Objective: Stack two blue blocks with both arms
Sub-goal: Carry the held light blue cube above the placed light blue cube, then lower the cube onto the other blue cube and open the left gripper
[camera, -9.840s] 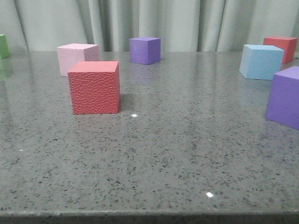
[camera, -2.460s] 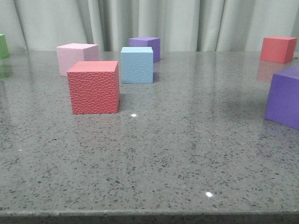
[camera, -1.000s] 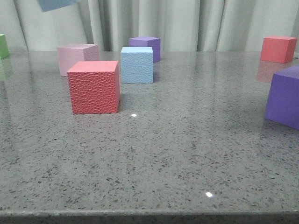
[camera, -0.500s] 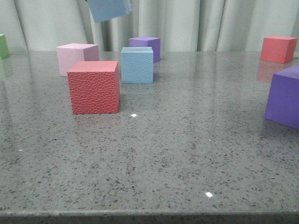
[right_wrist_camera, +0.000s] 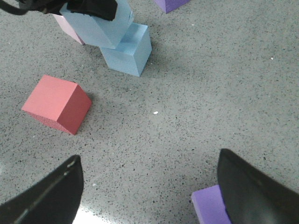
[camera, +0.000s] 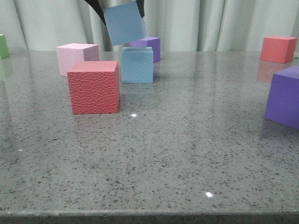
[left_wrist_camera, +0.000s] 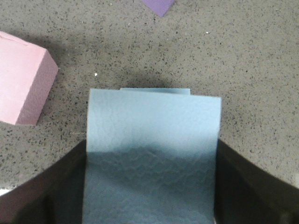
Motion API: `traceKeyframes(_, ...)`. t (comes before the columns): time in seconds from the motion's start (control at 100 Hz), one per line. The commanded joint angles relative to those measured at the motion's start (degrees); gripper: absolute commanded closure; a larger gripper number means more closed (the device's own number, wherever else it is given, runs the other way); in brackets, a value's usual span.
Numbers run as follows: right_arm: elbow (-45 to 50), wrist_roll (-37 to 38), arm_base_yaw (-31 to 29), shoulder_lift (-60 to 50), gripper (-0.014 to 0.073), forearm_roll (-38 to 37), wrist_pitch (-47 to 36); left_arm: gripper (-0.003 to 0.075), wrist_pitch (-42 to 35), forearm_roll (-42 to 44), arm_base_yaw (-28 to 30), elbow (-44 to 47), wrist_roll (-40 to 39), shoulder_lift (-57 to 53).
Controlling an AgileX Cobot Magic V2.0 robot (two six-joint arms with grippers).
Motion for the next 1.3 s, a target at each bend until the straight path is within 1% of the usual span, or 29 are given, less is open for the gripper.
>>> traceKeyframes(0.0, -1.2, -0.81, 0.01, -1.25, 0.0007, -0.61, -3.16, 0.0353, -4.62, 0.71, -0.49, -1.72, -1.45, -3.35)
traceKeyframes(0.78, -1.2, -0.81, 0.01, -1.25, 0.0007, -0.61, -3.17, 0.0352, -6.32, -0.76, -0.58, -1.72, -1.96, -1.71)
traceKeyframes(0.86, -1.2, -0.81, 0.01, -1.25, 0.0007, -0.61, -3.17, 0.0339, -6.32, -0.76, -0.58, -1.72, -1.45, -1.71)
traceKeyframes(1.04, -1.2, -0.81, 0.01, -1.25, 0.0007, -0.61, -3.17, 0.0276, -6.73, -0.76, -0.58, -1.72, -0.86, -1.71)
traceKeyframes(1.29, -1.2, -0.81, 0.01, -1.25, 0.0007, -0.61, -3.17, 0.0263, -6.61, -1.97, -0.58, -1.72, -0.13, -1.71)
